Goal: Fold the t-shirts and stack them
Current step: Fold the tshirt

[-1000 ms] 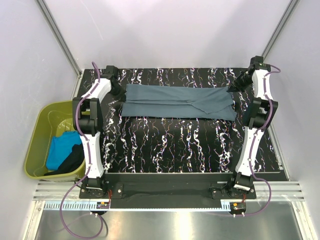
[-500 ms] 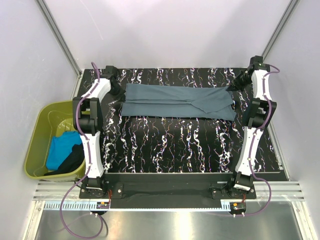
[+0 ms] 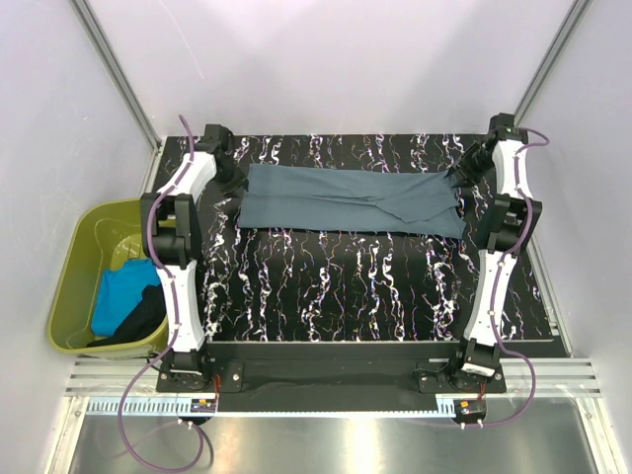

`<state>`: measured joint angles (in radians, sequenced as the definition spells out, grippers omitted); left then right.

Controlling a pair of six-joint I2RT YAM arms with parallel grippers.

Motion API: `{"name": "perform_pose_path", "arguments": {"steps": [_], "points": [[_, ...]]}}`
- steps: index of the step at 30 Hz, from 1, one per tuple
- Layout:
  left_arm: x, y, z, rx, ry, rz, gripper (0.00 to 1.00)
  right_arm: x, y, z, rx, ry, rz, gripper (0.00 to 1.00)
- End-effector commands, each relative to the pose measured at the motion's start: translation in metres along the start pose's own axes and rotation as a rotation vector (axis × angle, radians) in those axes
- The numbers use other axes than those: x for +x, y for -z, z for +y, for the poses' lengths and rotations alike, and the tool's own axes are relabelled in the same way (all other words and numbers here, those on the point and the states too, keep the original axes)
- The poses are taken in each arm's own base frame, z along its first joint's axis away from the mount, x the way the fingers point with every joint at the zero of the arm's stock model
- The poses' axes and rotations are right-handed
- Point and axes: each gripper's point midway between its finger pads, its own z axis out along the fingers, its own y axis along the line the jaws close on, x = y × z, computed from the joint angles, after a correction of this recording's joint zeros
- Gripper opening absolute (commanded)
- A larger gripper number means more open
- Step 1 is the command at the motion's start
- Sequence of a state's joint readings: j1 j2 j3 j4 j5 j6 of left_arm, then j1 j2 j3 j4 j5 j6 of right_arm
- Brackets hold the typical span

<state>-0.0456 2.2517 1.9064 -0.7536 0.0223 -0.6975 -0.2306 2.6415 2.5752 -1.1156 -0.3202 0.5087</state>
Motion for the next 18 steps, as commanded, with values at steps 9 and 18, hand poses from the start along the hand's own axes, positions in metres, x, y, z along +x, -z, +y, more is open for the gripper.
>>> {"name": "perform_pose_path", "arguments": {"steps": [9,18], "points": [[0.046,0.085,-0.054,0.313,-0.210,-0.011,0.43,0.062,0.079,0.075,0.065,0.290,-0.101,0.60],[0.122,0.049,-0.088,0.426,-0.303,0.223,0.38,0.183,0.053,0.149,-0.118,0.445,0.009,0.32]]}}
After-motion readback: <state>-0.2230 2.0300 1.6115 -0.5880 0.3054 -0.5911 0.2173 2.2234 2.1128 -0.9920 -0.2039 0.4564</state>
